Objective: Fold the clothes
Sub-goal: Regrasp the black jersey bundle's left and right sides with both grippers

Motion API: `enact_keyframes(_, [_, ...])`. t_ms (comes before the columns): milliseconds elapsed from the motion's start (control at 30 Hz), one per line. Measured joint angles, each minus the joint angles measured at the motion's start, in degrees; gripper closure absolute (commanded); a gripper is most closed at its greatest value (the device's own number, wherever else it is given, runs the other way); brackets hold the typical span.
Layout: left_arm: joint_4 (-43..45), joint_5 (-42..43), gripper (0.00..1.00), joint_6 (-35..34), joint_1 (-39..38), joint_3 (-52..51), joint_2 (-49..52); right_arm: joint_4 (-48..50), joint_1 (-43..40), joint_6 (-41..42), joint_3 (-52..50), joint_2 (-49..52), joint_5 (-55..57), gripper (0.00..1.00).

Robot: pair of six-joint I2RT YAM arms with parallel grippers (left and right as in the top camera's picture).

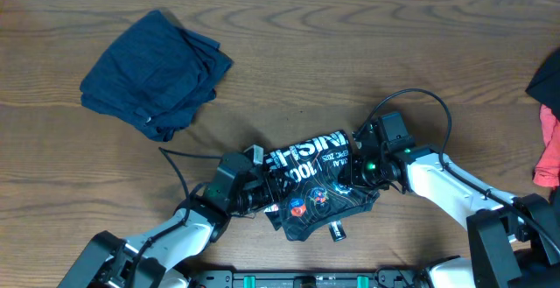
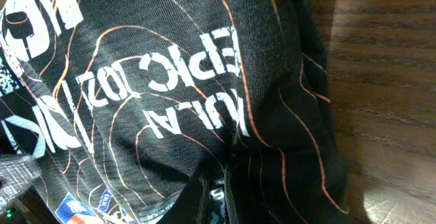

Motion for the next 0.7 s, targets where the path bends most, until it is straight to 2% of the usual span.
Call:
enact_keyframes(133, [0.4,-0.2,0.27,3.0,0.0,0.6,0.0,0.0,0.0,0.0,0.0,0.0,0.0,0.91])
enact_keyframes(400, [0.0,-0.1,0.29,7.0,-1.0,4.3,4.0,0.0,0.0,0.0,0.0,0.0,0.0,0.91])
enact_keyframes(500, [-1.0,0.7,0.48,9.4,-1.2,7.2,7.2,0.0,0.0,0.0,0.0,0.0,0.0,0.91])
enact_keyframes(567, [-2.6,1.3,0.72,10.8,-1.2,8.6,8.8,0.0,0.0,0.0,0.0,0.0,0.0,0.91])
enact_keyframes(600, [-3.6,1.3,0.8,11.5,-1.2,9.1,9.4,0.0,0.0,0.0,0.0,0.0,0.0,0.92])
enact_keyframes(700, [-4.9,1.5,0.94,13.4,-1.2,9.4,9.9,0.0,0.0,0.1,0.0,0.0,0.0,0.91])
